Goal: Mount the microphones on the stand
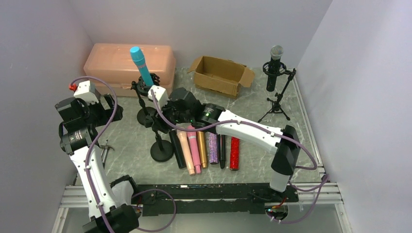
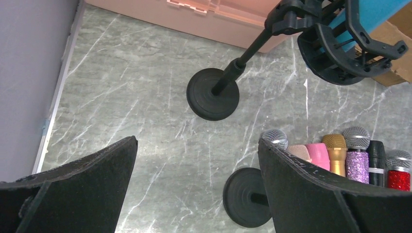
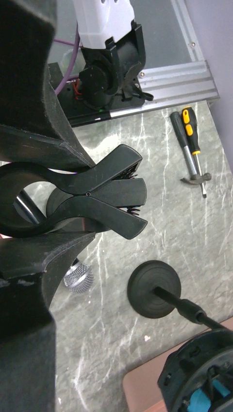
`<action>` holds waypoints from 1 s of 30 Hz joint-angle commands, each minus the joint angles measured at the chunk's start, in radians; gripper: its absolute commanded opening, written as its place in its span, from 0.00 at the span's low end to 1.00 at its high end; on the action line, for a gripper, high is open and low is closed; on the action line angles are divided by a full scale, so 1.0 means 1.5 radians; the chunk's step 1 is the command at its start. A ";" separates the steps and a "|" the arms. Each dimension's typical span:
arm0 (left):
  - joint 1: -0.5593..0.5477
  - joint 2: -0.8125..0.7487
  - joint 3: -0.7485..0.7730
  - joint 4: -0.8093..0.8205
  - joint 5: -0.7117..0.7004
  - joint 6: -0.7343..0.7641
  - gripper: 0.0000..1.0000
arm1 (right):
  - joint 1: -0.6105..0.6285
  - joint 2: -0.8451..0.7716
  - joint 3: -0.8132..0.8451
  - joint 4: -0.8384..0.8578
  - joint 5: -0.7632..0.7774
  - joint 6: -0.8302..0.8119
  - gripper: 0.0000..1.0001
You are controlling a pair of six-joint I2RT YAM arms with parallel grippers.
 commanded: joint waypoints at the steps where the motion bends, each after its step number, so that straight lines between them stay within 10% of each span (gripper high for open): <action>1: 0.004 -0.003 0.001 0.017 0.043 0.000 0.99 | -0.009 -0.057 -0.009 0.015 -0.006 -0.011 0.08; 9: 0.004 0.000 -0.004 0.017 0.066 0.001 1.00 | -0.010 -0.035 0.033 -0.035 -0.023 -0.011 0.12; 21: 0.004 0.012 0.007 -0.006 0.087 0.016 0.99 | -0.010 -0.005 0.082 -0.089 -0.006 0.010 0.66; 30: 0.004 0.020 0.023 -0.023 0.096 0.042 0.99 | -0.010 -0.091 0.075 -0.144 0.079 0.061 0.80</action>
